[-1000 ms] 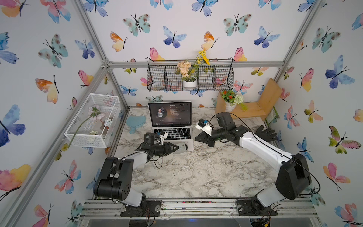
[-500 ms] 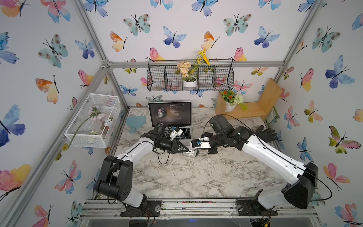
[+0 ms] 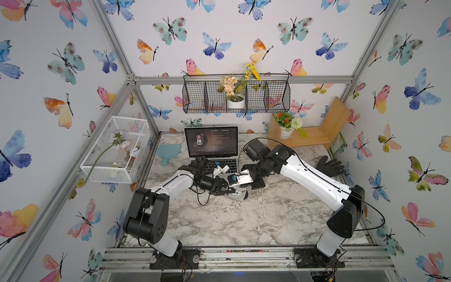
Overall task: Remove the wireless mouse receiver from the laptop
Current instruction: Insert the USB plug into the mouse.
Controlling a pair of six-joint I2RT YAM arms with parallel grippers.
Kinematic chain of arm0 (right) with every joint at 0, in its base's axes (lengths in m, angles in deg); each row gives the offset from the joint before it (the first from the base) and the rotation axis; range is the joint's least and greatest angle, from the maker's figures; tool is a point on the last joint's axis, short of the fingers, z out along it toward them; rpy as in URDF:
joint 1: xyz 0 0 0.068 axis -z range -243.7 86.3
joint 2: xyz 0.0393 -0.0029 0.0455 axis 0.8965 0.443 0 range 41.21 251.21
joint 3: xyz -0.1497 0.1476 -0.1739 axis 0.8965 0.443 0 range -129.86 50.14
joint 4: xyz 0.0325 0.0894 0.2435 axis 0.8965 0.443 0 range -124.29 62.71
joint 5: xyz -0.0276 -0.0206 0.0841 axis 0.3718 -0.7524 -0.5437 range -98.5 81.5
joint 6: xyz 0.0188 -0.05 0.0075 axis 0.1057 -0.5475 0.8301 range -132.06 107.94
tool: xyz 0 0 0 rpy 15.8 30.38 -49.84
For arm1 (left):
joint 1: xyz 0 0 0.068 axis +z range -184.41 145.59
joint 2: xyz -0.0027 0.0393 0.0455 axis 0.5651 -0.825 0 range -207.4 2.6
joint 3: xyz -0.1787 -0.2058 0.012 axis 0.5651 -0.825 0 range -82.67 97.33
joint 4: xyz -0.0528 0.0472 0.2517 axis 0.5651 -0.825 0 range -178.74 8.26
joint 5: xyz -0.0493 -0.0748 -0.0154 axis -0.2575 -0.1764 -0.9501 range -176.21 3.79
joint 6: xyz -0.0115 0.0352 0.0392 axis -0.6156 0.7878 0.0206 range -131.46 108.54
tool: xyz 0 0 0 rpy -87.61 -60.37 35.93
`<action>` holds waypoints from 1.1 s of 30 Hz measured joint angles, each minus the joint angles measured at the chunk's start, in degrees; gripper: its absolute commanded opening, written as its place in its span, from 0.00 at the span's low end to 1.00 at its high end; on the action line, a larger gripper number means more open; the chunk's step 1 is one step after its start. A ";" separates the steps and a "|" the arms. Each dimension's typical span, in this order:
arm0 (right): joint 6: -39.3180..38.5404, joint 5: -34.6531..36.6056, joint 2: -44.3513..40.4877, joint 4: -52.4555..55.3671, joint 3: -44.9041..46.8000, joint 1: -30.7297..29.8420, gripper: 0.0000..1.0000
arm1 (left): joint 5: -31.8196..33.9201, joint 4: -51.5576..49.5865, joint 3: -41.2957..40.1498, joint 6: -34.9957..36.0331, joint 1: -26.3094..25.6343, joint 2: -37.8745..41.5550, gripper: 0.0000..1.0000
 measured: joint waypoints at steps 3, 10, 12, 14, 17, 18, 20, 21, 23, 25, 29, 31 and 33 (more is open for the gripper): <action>-0.59 1.31 0.11 1.46 -0.85 -0.66 0.02 | 0.00 -0.68 -0.02 0.63 0.00 -0.28 0.00; -1.73 3.82 1.42 3.85 -2.67 -1.84 0.02 | 0.02 -1.20 -0.02 1.18 0.00 -0.35 0.00; -1.88 4.42 1.88 3.85 -2.93 -2.05 0.02 | 0.02 -1.33 -0.02 1.22 0.00 -0.35 0.00; -1.90 4.76 2.27 3.87 -2.93 -2.36 0.02 | 0.02 -1.53 -0.02 1.31 0.00 -0.35 0.00; -1.97 4.96 3.04 3.87 -2.93 -2.58 0.02 | 0.02 -1.55 -0.02 1.33 0.00 -0.35 0.00; -2.01 5.01 3.37 3.87 -2.93 -2.69 0.02 | 0.13 -1.55 -0.02 1.33 0.00 -0.35 0.00; -2.21 5.03 3.85 3.85 -3.04 -2.73 0.02 | 0.31 -1.66 -0.09 1.33 0.00 -0.48 0.00; -2.34 5.03 4.02 3.85 -3.15 -2.78 0.02 | 0.31 -1.68 -0.11 1.31 0.00 -0.52 0.00; -2.40 5.03 4.13 3.87 -3.23 -2.78 0.02 | 0.31 -1.66 -0.20 1.27 0.00 -0.63 0.00; -2.54 5.22 4.13 3.87 -3.23 -2.78 0.02 | 0.28 -1.60 -0.20 1.20 0.00 -0.74 0.00; -2.54 5.68 4.13 3.87 -3.23 -2.78 0.02 | 0.20 -1.55 -0.20 1.11 0.00 -0.96 0.00; -2.54 5.73 4.13 3.87 -3.23 -2.78 0.02 | 0.13 -1.55 -0.20 1.11 0.00 -1.05 0.00; -2.54 5.70 4.11 3.87 -3.23 -2.78 0.02 | 0.13 -1.53 -0.20 1.09 0.00 -1.07 0.00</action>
